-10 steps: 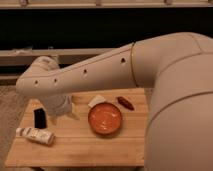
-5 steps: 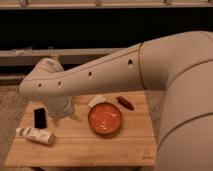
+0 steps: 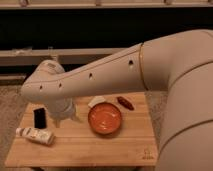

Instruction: Move the arm in a circular motion

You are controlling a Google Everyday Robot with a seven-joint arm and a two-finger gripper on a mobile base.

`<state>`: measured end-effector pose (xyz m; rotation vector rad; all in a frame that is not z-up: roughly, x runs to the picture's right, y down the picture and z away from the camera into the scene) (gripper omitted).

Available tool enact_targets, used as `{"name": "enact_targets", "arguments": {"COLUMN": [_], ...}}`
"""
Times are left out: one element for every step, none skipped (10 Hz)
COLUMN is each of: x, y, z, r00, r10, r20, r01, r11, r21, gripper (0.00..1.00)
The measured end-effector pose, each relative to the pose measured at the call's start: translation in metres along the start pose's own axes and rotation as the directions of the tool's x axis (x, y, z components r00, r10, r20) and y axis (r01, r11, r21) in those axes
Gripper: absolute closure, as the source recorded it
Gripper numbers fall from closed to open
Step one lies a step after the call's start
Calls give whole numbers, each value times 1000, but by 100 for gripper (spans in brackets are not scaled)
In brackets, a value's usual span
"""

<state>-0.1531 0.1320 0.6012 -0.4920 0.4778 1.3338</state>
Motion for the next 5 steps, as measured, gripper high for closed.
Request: {"name": "enact_targets", "arguments": {"x": [-2, -2, -2, -2, -2], "y": [-3, -5, -4, -2, -3], "z": [1, 1, 2, 2, 2], "r00": [1000, 1000, 1000, 1000, 1000], "r10": [3, 3, -1, -3, -1], "r20": [2, 5, 7, 9, 9], "r01": [-3, -3, 1, 3, 1], "r11": [1000, 1000, 1000, 1000, 1000], "r21": [2, 4, 3, 1, 1], "gripper": [35, 35, 35, 35, 35]}}
